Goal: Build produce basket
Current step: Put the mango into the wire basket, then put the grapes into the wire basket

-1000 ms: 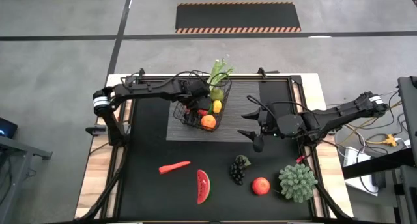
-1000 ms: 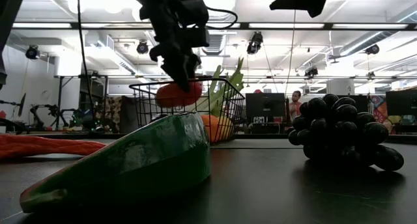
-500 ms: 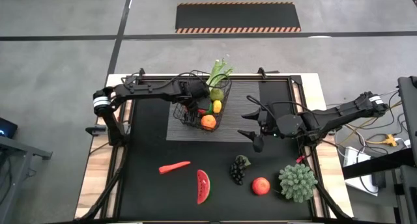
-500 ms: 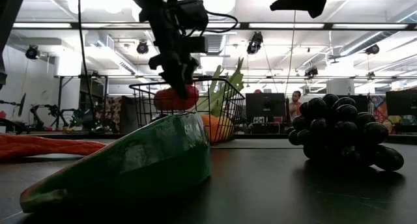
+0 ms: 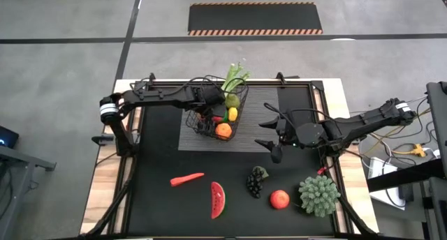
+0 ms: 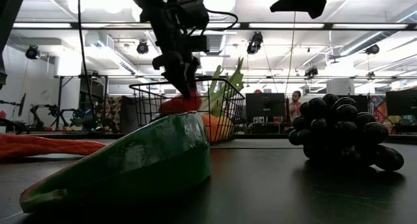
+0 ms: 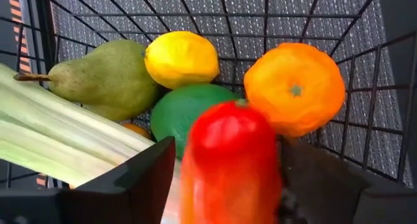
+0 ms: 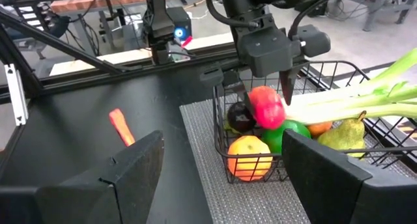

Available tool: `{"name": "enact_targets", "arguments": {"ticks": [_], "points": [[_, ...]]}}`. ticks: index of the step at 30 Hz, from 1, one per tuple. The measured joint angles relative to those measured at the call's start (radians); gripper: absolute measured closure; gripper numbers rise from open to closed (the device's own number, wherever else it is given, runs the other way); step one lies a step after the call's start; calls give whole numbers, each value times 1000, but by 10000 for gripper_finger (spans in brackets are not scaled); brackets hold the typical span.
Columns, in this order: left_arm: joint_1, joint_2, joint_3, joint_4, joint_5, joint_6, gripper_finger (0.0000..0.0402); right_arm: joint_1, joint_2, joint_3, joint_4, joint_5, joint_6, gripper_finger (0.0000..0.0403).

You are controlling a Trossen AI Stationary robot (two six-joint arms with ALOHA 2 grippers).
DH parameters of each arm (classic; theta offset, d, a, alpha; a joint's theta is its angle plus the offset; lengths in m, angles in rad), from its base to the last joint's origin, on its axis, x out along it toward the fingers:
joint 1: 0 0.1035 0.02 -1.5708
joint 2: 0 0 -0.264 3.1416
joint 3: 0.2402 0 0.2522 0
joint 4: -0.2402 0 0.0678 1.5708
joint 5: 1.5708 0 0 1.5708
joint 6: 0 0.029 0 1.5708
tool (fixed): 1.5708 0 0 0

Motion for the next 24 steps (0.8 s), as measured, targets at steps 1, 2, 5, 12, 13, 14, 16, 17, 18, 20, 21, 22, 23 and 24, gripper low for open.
{"name": "enact_targets", "arguments": {"ticks": [1, 2, 5, 12, 13, 14, 16, 17, 18, 20, 21, 22, 23, 24], "points": [[0, 0, 0, 0, 0, 1, 135, 0, 0, 0, -1, 0, 6, 108], [0, 0, 0, 0, 0, 2, 132, 0, 0, 0, -4, 0, 11, 108], [0, 0, 0, -1, 0, 2, 128, 0, 0, 0, -15, -1, 22, 108], [-18, -34, 32, -78, -2, -13, 126, 0, -2, 0, -19, -4, 42, 108], [-24, -46, 40, -87, -1, -29, 126, 0, -5, 0, -19, -5, 45, 108], [-30, -61, 44, -86, -2, -50, 126, 0, -7, 0, -19, -7, 49, 108], [-53, -94, 47, -79, -2, -97, 126, 1, -8, 0, -20, -12, 52, 108], [-67, -110, 48, -66, 0, -119, 126, 1, -8, 0, -27, -26, 53, 108], [-85, -130, 48, -52, 1, -139, 126, 1, -8, 0, -37, -45, 61, 108], [-129, -170, 37, -8, 2, -173, 126, 1, -2, 0, -47, -95, 86, 108], [-154, -192, 29, 31, 3, -188, 126, 1, 0, 0, -51, -121, 94, 108], [-181, -215, 16, 78, 2, -202, 126, 3, 3, 0, -59, -147, 95, 108], [-208, -236, -1, 128, 2, -215, 126, 5, 10, 0, -63, -173, 96, 108], [-236, -252, -18, 183, 1, -231, 126, 5, 16, 0, -65, -197, 99, 108]]}}
